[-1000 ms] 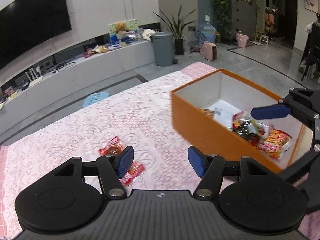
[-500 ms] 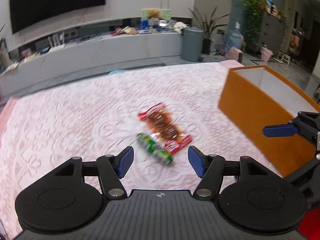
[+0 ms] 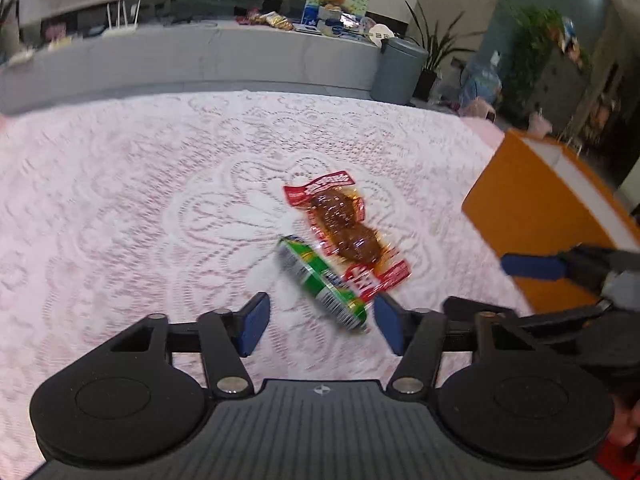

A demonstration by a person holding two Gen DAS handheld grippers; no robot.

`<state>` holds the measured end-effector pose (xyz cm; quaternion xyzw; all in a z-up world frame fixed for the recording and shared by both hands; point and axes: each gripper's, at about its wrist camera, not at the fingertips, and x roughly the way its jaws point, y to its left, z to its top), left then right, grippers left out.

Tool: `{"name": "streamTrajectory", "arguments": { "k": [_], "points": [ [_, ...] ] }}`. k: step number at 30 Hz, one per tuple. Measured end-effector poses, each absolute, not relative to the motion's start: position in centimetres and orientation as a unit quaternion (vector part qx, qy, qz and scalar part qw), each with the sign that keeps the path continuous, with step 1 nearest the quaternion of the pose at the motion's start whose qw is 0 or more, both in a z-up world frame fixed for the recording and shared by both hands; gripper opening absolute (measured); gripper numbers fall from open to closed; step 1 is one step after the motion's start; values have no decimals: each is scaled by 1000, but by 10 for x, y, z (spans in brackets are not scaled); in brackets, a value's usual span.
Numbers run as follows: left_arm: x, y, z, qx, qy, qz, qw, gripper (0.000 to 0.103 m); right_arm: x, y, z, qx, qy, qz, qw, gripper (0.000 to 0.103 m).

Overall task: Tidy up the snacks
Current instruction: 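Move both tools back toward the green sausage and dried meat pack, then grasp the green sausage with left tool while right tool approaches dried meat pack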

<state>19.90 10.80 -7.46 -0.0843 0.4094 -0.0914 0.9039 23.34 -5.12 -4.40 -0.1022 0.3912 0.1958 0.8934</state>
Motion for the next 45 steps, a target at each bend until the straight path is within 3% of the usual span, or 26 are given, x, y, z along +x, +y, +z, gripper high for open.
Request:
{"name": "streamTrajectory", "arguments": {
  "k": [8, 10, 18, 31, 36, 39, 45],
  "points": [
    [229, 108, -92, -160, 437, -42, 884, 43, 252, -42, -51, -112, 366, 202, 902, 69],
    [233, 107, -96, -171, 438, -41, 882, 43, 256, -41, -54, -116, 360, 201, 904, 69],
    [234, 101, -93, -136, 429, -41, 892, 29, 267, -27, -64, -144, 331, 224, 905, 60],
    [235, 125, -89, -128, 443, 11, 887, 31, 292, -3, -73, -89, 346, 258, 898, 59],
    [236, 126, -93, -139, 441, 10, 887, 34, 297, -5, -88, -67, 379, 260, 886, 75],
    [235, 124, -94, -136, 435, 8, 890, 38, 289, 2, -90, -78, 376, 276, 881, 78],
    [236, 122, -96, -121, 427, 11, 896, 40, 282, 9, -90, -92, 362, 278, 885, 73]
  ]
}}
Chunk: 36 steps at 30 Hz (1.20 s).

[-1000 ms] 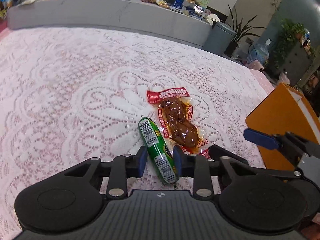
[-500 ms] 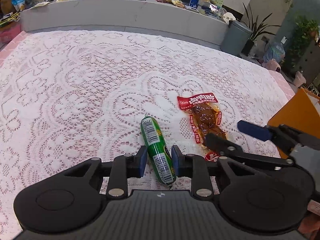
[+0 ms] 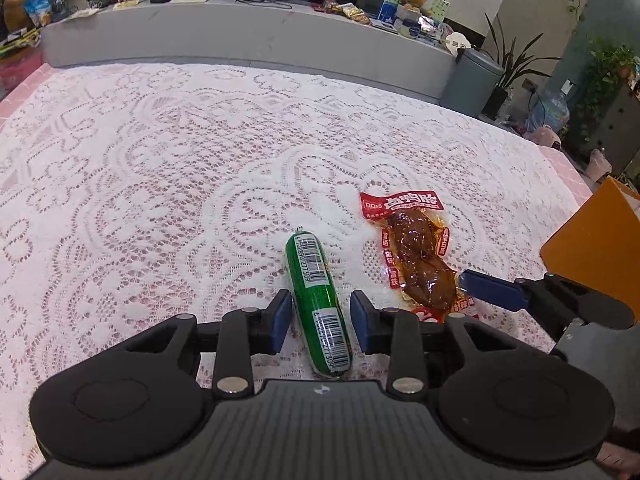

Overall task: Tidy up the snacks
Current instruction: 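Grasp the green sausage with left tool while right tool approaches dried meat pack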

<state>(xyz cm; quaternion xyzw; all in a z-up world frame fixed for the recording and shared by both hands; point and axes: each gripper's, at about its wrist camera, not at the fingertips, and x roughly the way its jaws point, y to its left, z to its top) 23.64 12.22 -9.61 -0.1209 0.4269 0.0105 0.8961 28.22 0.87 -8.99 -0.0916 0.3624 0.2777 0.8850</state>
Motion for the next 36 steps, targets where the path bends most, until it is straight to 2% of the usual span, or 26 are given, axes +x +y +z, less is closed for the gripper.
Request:
{"name": "streamTrajectory", "arguments": {
  "k": [6, 9, 16, 22, 28, 30, 36],
  "points": [
    [236, 119, -97, -97, 421, 6, 902, 39, 285, 2, -84, -76, 371, 262, 888, 66],
    [236, 124, -96, -106, 422, 1, 901, 31, 283, 1, -78, -73, 370, 268, 886, 65],
    [234, 124, -94, -103, 428, -2, 898, 28, 272, -3, -67, -82, 383, 258, 883, 65],
    [223, 110, -82, -78, 437, -40, 895, 26, 260, -21, -69, -98, 442, 226, 863, 69],
    [223, 106, -91, -70, 453, -41, 888, 25, 259, -23, -74, -102, 449, 231, 857, 73],
    [226, 108, -92, -72, 456, -39, 886, 28, 263, -23, -71, -84, 437, 239, 863, 78],
    [227, 108, -93, -74, 453, -38, 888, 34, 273, -12, -84, -94, 429, 224, 870, 80]
  ]
}}
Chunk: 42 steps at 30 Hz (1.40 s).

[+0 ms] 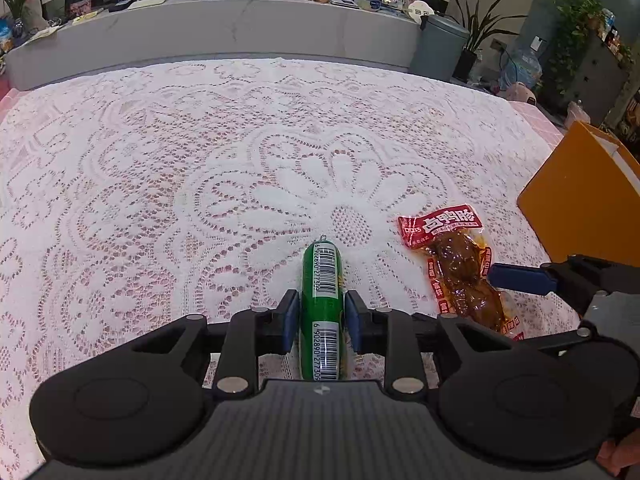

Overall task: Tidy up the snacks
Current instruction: 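Grasp the green sausage with left tool while right tool approaches dried meat pack, then grasp the red-labelled dried meat pack with the right tool and lift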

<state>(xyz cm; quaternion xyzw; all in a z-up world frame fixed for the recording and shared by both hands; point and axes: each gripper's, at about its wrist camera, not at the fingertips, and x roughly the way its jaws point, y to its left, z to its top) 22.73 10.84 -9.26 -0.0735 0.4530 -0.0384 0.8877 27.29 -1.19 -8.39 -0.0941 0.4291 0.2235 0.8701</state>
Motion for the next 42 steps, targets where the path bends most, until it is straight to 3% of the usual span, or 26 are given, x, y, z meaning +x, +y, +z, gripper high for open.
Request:
{"name": "streamTrajectory", "arguments": {
  "k": [2, 5, 7, 9, 14, 15, 16, 17, 19, 20, 21, 28, 29, 30, 32, 39, 42],
  "points": [
    [227, 107, -93, -69, 452, -42, 888, 35, 272, -11, -83, -94, 429, 221, 871, 76],
    [227, 100, -92, -44, 451, -43, 891, 37, 268, -11, -80, -96, 420, 218, 876, 60],
    [227, 97, -93, -35, 451, -41, 891, 37, 267, -10, -79, -99, 423, 216, 875, 60],
    [226, 97, -93, -29, 452, -41, 891, 25, 265, -10, -79, -102, 421, 216, 875, 59],
    [225, 103, -92, -47, 450, -38, 891, 25, 266, -16, -71, -89, 415, 220, 878, 52],
    [225, 104, -92, -51, 449, -36, 891, 25, 265, -16, -69, -90, 415, 221, 878, 45],
    [224, 104, -91, -54, 449, -35, 891, 24, 263, -16, -68, -93, 415, 218, 879, 30],
    [223, 104, -91, -56, 449, -34, 891, 24, 262, -18, -67, -95, 413, 215, 880, 24],
    [221, 105, -90, -61, 450, -32, 890, 24, 262, -21, -63, -85, 418, 220, 877, 20],
    [219, 105, -90, -63, 450, -29, 890, 24, 260, -22, -61, -86, 415, 218, 879, 6],
    [217, 106, -89, -67, 451, -28, 890, 24, 258, -22, -59, -92, 412, 215, 881, 0],
    [203, 110, -83, -90, 450, -20, 888, 24, 255, -26, -58, -68, 418, 236, 875, 2],
    [202, 110, -82, -92, 450, -18, 888, 24, 255, -26, -59, -60, 419, 239, 874, 8],
    [201, 112, -81, -94, 449, -15, 888, 24, 253, -28, -60, -56, 420, 242, 873, 34],
    [199, 114, -79, -99, 449, -11, 888, 24, 250, -27, -62, -55, 421, 246, 871, 59],
    [196, 113, -77, -101, 446, -14, 889, 24, 242, -14, -82, -102, 424, 244, 866, 74],
    [196, 113, -76, -102, 445, -18, 890, 24, 239, -13, -81, -108, 418, 249, 867, 66]
  ]
}}
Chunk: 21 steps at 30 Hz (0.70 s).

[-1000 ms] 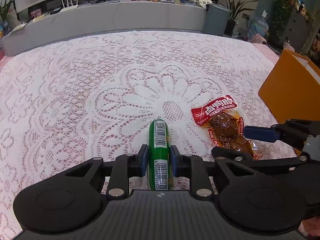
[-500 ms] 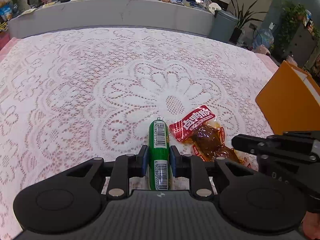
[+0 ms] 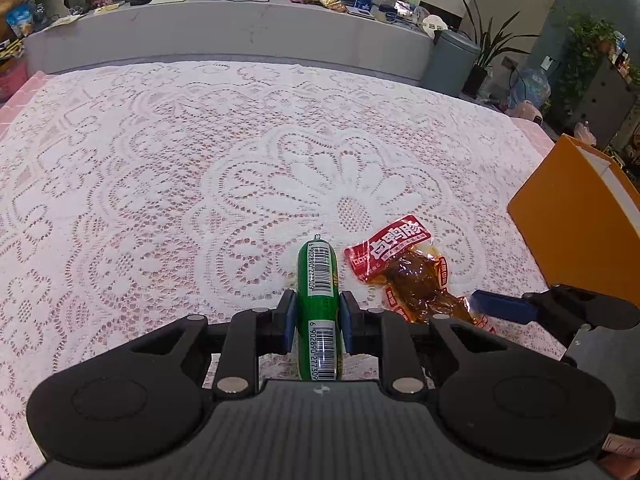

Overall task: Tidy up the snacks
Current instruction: 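Grasp the red-labelled dried meat pack with the right tool and lift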

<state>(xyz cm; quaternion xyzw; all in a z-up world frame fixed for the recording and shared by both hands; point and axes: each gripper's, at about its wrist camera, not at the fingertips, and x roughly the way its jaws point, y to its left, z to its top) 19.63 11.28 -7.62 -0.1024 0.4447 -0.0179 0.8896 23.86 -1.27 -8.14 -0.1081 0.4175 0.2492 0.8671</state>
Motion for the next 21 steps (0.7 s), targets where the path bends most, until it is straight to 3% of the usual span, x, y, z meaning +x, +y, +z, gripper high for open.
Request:
{"name": "streamTrajectory", "arguments": {
  "k": [1, 2, 13, 14, 15, 16, 21],
  "points": [
    [196, 113, -76, -103, 444, -19, 890, 24, 237, -12, -81, -110, 416, 250, 867, 62],
    [197, 114, -76, -104, 444, -19, 890, 24, 235, -13, -80, -111, 411, 248, 870, 50],
    [191, 112, -71, -111, 440, -23, 891, 24, 222, -12, -59, -117, 381, 266, 878, 29],
    [191, 112, -69, -112, 439, -23, 891, 24, 219, -13, -54, -111, 373, 268, 881, 21],
    [190, 112, -68, -115, 438, -23, 891, 24, 216, -15, -47, -105, 362, 269, 886, 4],
    [189, 112, -66, -119, 438, -23, 891, 24, 213, -18, -40, -100, 349, 266, 893, 0],
    [182, 107, -59, -129, 434, -20, 891, 24, 204, -24, -31, -79, 354, 277, 890, 0]
  ]
}}
